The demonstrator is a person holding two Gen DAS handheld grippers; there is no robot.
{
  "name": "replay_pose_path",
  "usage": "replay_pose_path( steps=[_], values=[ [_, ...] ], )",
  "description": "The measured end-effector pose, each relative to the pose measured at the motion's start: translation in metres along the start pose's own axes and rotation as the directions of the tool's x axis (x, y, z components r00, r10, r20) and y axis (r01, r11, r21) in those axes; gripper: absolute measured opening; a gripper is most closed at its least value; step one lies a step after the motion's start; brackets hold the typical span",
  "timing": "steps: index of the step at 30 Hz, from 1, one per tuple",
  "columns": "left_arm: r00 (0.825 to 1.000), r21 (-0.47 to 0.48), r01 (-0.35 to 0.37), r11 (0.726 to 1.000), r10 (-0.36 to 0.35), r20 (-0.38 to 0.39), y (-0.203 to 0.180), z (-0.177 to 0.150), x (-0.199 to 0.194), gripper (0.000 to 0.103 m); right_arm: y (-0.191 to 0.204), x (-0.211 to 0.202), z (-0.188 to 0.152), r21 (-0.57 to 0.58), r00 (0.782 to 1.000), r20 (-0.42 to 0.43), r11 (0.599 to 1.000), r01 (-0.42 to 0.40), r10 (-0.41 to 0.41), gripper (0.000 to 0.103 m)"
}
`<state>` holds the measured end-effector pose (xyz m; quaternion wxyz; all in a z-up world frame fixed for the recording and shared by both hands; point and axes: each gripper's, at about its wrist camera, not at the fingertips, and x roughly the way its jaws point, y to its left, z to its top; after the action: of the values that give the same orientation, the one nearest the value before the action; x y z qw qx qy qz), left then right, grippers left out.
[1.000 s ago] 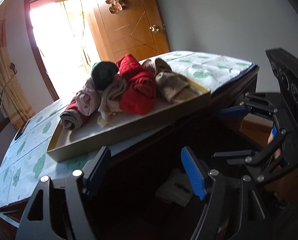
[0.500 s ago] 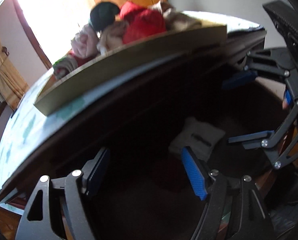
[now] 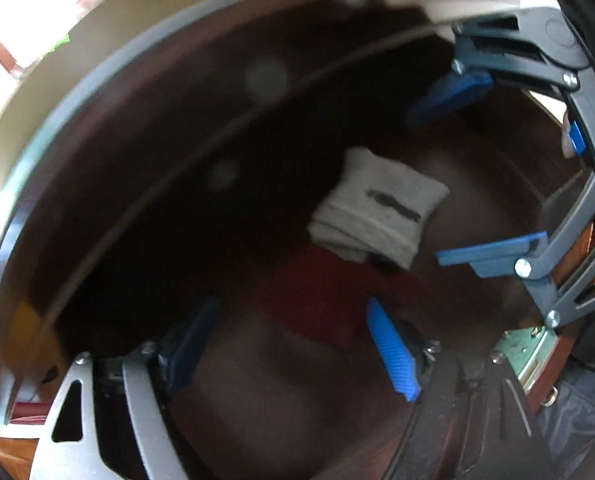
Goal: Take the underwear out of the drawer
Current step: 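Move both open tools back down into the drawer, then grasp the white sock with the right tool while left grasps the dark red sock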
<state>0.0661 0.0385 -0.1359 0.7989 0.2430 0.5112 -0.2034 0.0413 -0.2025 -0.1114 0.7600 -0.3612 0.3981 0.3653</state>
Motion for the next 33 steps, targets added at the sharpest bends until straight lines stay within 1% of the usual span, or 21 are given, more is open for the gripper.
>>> replay_pose_path(
  steps=[3, 5, 7, 9, 11, 13, 14, 15, 18, 19, 21, 23, 24, 25, 26, 28, 31, 33],
  values=[
    [0.995, -0.010, 0.069, 0.998, -0.070, -0.069, 0.006, 0.001, 0.011, 0.079, 0.002, 0.005, 0.002, -0.043, 1.000, -0.020, 0.999, 0.012, -0.013, 0.075],
    [0.984, -0.031, 0.130, 0.991, -0.133, -0.122, 0.011, 0.002, 0.021, 0.079, 0.004, 0.008, 0.003, -0.075, 1.000, -0.027, 0.997, 0.013, -0.015, 0.075],
    [0.971, -0.056, 0.179, 0.982, -0.185, -0.153, 0.016, 0.004, 0.027, 0.079, 0.006, 0.012, 0.003, -0.090, 0.999, -0.041, 0.996, 0.008, -0.011, 0.075],
    [0.970, -0.062, 0.171, 0.983, -0.179, -0.163, 0.019, 0.005, 0.029, 0.079, 0.006, 0.018, 0.002, -0.105, 0.998, -0.057, 0.994, 0.010, -0.016, 0.075],
    [0.973, -0.044, 0.150, 0.988, -0.155, -0.172, 0.017, 0.008, 0.031, 0.079, 0.005, 0.027, 0.004, -0.109, 0.997, -0.082, 0.994, -0.014, 0.005, 0.075],
    [0.975, -0.018, 0.132, 0.991, -0.133, -0.178, 0.012, 0.014, 0.033, 0.079, 0.006, 0.034, 0.005, -0.138, 0.995, -0.101, 0.990, 0.002, -0.016, 0.075],
    [0.974, -0.027, 0.128, 0.991, -0.131, -0.184, 0.014, 0.017, 0.036, 0.080, 0.006, 0.038, 0.005, -0.144, 0.994, -0.110, 0.990, -0.005, -0.011, 0.075],
    [0.973, -0.030, 0.126, 0.992, -0.130, -0.193, 0.005, 0.022, 0.040, 0.080, 0.005, 0.041, 0.005, -0.142, 0.993, -0.120, 0.990, -0.017, 0.000, 0.075],
    [0.964, -0.039, 0.145, 0.989, -0.150, -0.218, 0.006, 0.024, 0.046, 0.080, 0.002, 0.052, 0.006, -0.144, 0.991, -0.136, 0.990, -0.010, -0.010, 0.075],
    [0.961, -0.044, 0.148, 0.988, -0.154, -0.228, 0.007, 0.025, 0.048, 0.080, 0.002, 0.060, 0.013, -0.142, 0.989, -0.145, 0.990, -0.015, -0.006, 0.075],
    [0.956, -0.056, 0.152, 0.987, -0.161, -0.247, 0.013, 0.031, 0.054, 0.080, 0.000, 0.072, 0.016, -0.136, 0.987, -0.160, 0.990, -0.028, 0.006, 0.072],
    [0.953, -0.063, 0.158, 0.985, -0.169, -0.253, 0.015, 0.034, 0.057, 0.080, -0.006, 0.076, 0.019, -0.101, 0.986, -0.159, 0.993, -0.062, 0.045, 0.063],
    [0.951, -0.063, 0.159, 0.985, -0.170, -0.257, 0.015, 0.035, 0.058, 0.080, -0.007, 0.078, 0.020, -0.094, 0.986, -0.159, 0.993, -0.066, 0.051, 0.051],
    [0.951, -0.061, 0.158, 0.985, -0.169, -0.261, 0.014, 0.036, 0.059, 0.080, -0.011, 0.081, 0.019, -0.091, 0.985, -0.161, 0.993, -0.075, 0.060, 0.034],
    [0.949, -0.059, 0.159, 0.986, -0.169, -0.267, 0.013, 0.037, 0.060, 0.080, -0.013, 0.079, 0.014, -0.090, 0.984, -0.167, 0.993, -0.079, 0.064, 0.028],
    [0.946, -0.059, 0.163, 0.985, -0.173, -0.275, 0.013, 0.039, 0.062, 0.080, -0.016, 0.080, 0.016, -0.079, 0.983, -0.176, 0.995, -0.060, 0.045, 0.021],
    [0.942, -0.075, 0.171, 0.982, -0.186, -0.280, 0.020, 0.047, 0.068, 0.080, -0.026, 0.074, 0.018, -0.027, 0.985, -0.153, 0.996, -0.081, 0.076, 0.019],
    [0.936, -0.085, 0.183, 0.979, -0.200, -0.289, 0.025, 0.051, 0.070, 0.080, -0.030, 0.069, 0.016, -0.010, 0.988, -0.140, 0.997, -0.074, 0.072, 0.019]
  ],
)
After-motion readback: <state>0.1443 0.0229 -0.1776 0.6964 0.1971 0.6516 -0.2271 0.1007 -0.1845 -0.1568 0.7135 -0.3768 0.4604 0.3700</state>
